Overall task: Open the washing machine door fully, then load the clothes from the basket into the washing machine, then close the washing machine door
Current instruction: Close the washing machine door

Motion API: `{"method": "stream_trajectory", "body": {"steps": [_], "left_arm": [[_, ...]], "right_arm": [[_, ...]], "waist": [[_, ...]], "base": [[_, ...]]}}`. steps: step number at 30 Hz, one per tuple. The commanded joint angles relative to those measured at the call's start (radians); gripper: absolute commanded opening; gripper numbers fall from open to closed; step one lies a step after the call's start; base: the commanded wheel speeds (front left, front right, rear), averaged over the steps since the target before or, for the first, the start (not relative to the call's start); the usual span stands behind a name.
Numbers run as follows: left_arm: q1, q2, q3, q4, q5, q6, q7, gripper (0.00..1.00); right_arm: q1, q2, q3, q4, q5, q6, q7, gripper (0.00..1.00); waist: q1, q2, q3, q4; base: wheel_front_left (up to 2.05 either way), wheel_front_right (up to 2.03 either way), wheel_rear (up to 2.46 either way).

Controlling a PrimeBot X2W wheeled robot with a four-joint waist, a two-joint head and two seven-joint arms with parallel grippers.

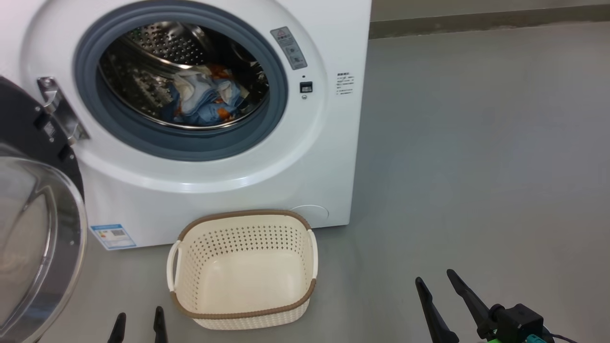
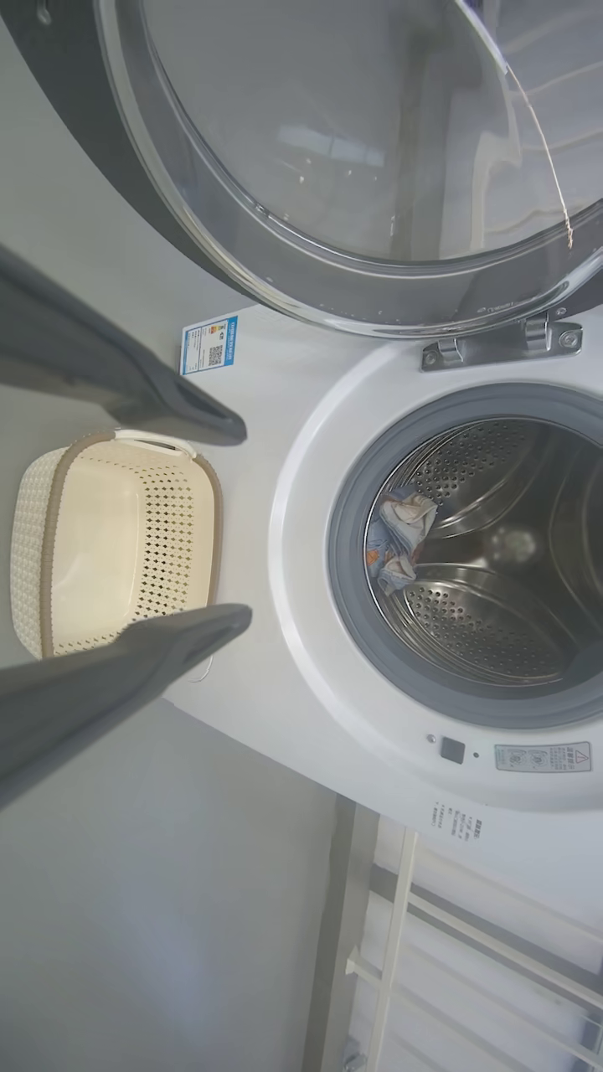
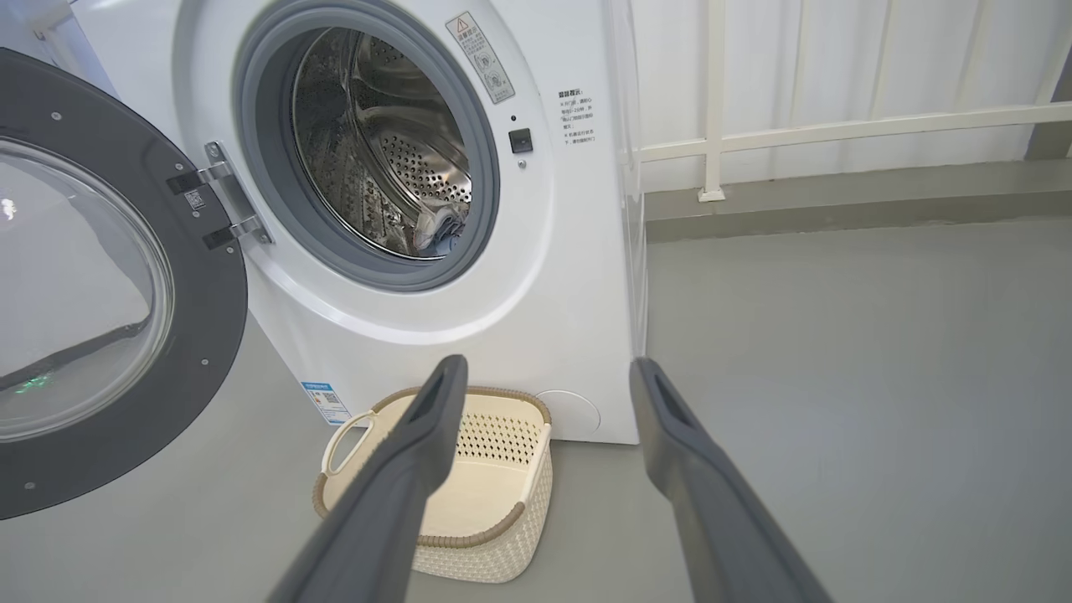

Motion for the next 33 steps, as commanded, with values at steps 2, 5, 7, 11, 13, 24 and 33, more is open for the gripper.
{"method": "stream_trajectory", "body": {"steps": [2,5,7,11,13,24,33], "left_arm": [[-0.036,0.009,0.034,-0.033,0.013,0.008,-0.006,1.00],[-0.033,0.009,0.040,-0.037,0.016,0.010,-0.006,1.00],[-0.033,0.009,0.040,-0.040,0.017,0.010,-0.006,1.00],[-0.031,0.009,0.041,-0.045,0.017,0.013,-0.006,1.00],[-0.031,0.009,0.040,-0.046,0.016,0.014,-0.006,1.00],[-0.027,0.009,0.030,-0.054,0.006,0.025,-0.006,1.00],[-0.027,0.009,0.023,-0.051,-0.002,0.029,-0.006,1.00]], "right_arm": [[-0.024,-0.004,0.029,-0.028,-0.001,0.002,-0.005,1.00],[-0.034,-0.009,0.038,-0.029,-0.002,0.002,-0.005,1.00],[-0.040,-0.012,0.043,-0.028,-0.002,0.002,-0.005,1.00],[-0.050,-0.017,0.048,-0.026,-0.002,0.002,-0.005,1.00],[-0.053,-0.019,0.050,-0.026,-0.002,0.002,-0.005,1.00],[-0.061,-0.031,0.057,-0.026,-0.005,0.002,-0.005,1.00],[-0.070,-0.039,0.067,-0.027,-0.007,0.002,-0.005,1.00]], "waist": [[0.0000,0.0000,0.004,0.035],[0.0000,0.0000,0.007,0.071],[0.0000,0.0000,0.009,0.099],[0.0000,0.0000,0.012,0.159],[0.0000,0.0000,0.013,0.191],[0.0000,0.0000,0.019,0.334],[0.0000,0.0000,0.026,0.419]], "base": [[0.00,0.00,0.00],[0.00,0.00,0.00],[0.00,0.00,0.00],[0.00,0.00,0.00],[0.00,0.00,0.00],[0.00,0.00,0.00],[0.00,0.00,0.00]]}}
